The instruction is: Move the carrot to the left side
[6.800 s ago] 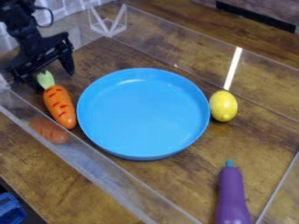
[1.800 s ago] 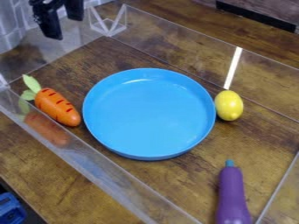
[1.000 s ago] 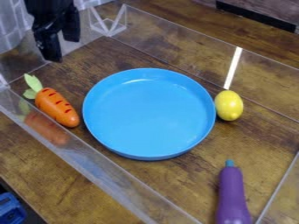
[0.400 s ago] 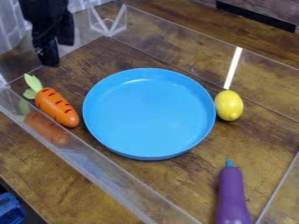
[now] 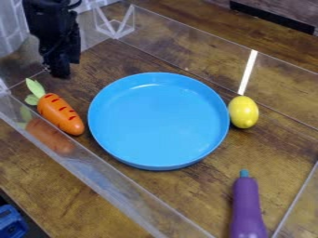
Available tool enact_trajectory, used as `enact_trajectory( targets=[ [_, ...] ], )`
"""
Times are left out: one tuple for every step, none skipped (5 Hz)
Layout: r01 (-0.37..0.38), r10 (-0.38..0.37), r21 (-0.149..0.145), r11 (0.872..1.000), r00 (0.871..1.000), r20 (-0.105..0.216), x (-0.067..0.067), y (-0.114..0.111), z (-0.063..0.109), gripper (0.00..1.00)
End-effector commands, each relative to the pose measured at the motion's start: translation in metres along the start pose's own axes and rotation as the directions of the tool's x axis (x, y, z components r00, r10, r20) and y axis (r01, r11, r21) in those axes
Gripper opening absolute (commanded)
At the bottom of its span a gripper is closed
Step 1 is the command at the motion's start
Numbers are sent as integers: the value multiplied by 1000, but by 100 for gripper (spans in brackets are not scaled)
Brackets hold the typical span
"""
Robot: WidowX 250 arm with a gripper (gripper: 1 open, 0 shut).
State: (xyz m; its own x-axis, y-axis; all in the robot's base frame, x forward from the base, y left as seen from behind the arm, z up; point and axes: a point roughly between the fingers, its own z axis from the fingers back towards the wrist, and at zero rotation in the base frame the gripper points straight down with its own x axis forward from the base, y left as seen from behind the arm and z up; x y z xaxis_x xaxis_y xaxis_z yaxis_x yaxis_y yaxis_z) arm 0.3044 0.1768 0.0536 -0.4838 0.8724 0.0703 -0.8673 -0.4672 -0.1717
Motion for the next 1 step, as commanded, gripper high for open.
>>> enact_trajectory(
  targets=[
    [-14, 14, -81, 997, 1000, 9, 19, -9, 22, 100]
  ],
)
